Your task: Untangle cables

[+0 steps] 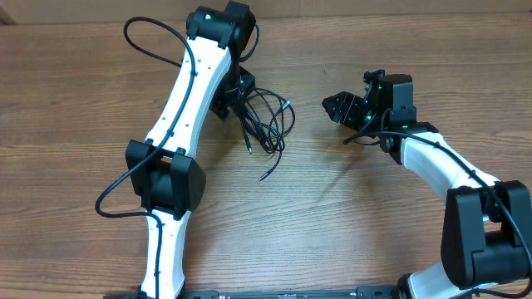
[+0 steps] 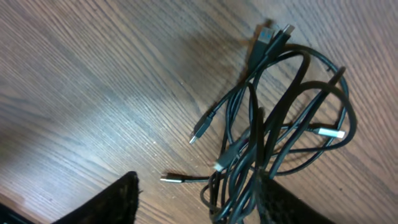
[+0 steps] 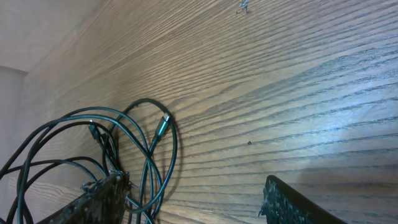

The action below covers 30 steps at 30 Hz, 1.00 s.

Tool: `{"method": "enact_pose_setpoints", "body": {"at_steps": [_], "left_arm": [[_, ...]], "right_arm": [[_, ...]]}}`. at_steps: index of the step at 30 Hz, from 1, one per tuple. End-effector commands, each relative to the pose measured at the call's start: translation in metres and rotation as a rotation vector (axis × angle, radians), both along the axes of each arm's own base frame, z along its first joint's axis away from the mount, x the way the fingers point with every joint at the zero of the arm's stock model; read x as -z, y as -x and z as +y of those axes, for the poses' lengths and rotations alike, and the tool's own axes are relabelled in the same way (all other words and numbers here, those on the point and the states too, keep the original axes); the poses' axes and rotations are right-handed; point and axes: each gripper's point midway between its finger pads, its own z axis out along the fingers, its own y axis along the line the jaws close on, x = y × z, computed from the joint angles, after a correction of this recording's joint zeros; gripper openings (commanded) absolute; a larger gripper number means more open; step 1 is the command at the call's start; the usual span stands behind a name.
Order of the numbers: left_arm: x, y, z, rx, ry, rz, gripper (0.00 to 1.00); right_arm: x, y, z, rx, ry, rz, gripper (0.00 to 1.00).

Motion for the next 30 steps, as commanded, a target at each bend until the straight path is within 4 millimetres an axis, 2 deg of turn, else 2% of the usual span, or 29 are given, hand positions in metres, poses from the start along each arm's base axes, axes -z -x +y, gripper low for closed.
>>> {"method": "enact_pose_setpoints", "body": {"at_steps": [1,3,8,10,12,18,24,28,30], "left_arm": [[-0.016,-0.004,-0.004,-0.013,-0.006,-0.063,0.65],[-0.013,-0.007,-0.009,-0.006,-0.002,-0.075,0.68],[-0.012,-0.019,-0.020,0.005,0.027,-0.120,0.69],[-0.012,-0.019,-0.024,0.006,0.045,-0.122,0.67],[-0.012,-0.018,-0.024,0.009,0.043,-0.119,0.60],[-0.008,-0.017,-0.027,0.021,0.037,-0.108,0.59],[0.003,-0.016,-0.030,0.026,0.030,-0.082,0.54],[0.006,-0.016,-0.031,0.027,0.028,-0.077,0.48],[0.006,-0.016,-0.031,0.027,0.027,-0.077,0.48]], "right_arm": [[-0.003,-0.002,0.001,-0.008,0.000,-0.013,0.69],[-0.003,-0.002,0.001,-0.008,0.000,-0.013,0.69],[-0.003,-0.002,0.001,-0.008,0.000,-0.013,0.69],[-0.003,-0.002,0.001,-0.008,0.000,-0.013,0.69],[-0.003,-0.002,0.001,-0.008,0.000,-0.013,0.69],[-0.003,-0.002,0.001,-0.008,0.000,-0.013,0.69],[-0.003,-0.002,0.001,-0.008,0.000,-0.013,0.69],[-0.003,-0.002,0.001,-0.008,0.000,-0.013,0.69],[-0.003,-0.002,0.001,-0.008,0.000,-0.013,0.69]]}}
